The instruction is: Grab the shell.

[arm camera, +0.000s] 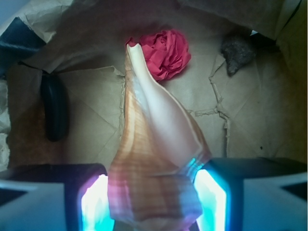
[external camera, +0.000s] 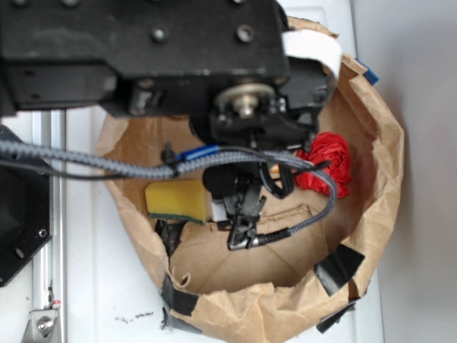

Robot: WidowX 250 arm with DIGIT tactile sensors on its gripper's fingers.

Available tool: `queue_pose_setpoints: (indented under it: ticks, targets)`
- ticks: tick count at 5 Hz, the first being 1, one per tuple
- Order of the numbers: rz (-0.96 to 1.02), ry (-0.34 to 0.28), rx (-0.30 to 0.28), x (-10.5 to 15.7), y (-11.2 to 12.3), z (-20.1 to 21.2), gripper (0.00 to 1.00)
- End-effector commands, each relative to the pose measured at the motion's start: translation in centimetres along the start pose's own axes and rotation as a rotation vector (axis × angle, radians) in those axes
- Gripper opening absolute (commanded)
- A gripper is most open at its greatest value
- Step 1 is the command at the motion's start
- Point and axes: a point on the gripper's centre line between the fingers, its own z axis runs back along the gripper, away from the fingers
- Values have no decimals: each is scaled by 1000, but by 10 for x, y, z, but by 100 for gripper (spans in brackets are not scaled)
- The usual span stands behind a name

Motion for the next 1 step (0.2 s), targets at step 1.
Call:
queue_pose_setpoints:
  ticks: [1]
  targets:
    - [-18, -78, 82, 6, 2, 7, 8]
